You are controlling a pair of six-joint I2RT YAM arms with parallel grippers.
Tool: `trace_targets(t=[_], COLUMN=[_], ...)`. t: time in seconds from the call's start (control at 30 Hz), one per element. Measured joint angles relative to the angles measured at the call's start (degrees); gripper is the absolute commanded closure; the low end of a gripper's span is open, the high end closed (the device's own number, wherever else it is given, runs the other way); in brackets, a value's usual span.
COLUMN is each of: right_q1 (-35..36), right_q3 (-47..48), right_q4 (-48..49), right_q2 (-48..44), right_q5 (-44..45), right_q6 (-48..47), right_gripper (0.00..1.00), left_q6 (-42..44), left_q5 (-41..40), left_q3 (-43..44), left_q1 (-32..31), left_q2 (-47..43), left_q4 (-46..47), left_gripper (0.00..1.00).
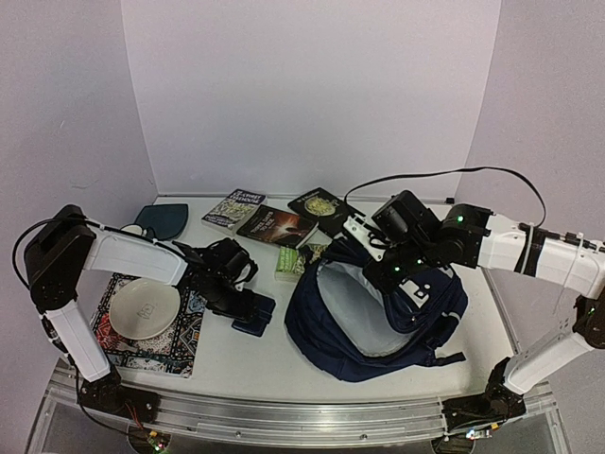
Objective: Pack the student bag
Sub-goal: Pick up the card case from the center of the board, then place the largest pocket of the bag in the second largest pocket.
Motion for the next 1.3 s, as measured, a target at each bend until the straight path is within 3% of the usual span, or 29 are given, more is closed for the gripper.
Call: trace_targets(t=[0.23, 0.4, 0.77, 0.97, 1.3], right_q1=[-0.04, -0.15, -0.17, -0.26, -0.26], right_q3=[0.00, 0.00, 0.27, 1.91, 3.98], right_q4=[0.00, 0.02, -0.03, -0.44, -0.48], right_q2=[0.00, 0.00, 0.00, 1.02, 2.82], right_q5=[-0.29, -0.52, -0.45, 0.02, -0.13], right_q6=[0.89, 1.31, 2.28, 2.69, 3.35], right_gripper=[1.00, 1.00, 1.00, 1.00, 1.00], left_q6=[-2.76, -4.48, -6.82, -8.78, -11.25], left_q5=[0.98, 1.17, 2.32, 7.13, 18.12], left_q3=[-0.53, -0.63, -3.02, -1.97, 5.38], left_q1=[0.13, 0.13, 0.13, 0.13, -5.00], left_q2=[-1.76, -3.12, -15.37, -23.64, -17.15], left_q4=[-0.67, -1.11, -3.98, -3.39, 3.60], left_gripper=[0.81, 1.00, 1.00, 1.00, 1.00])
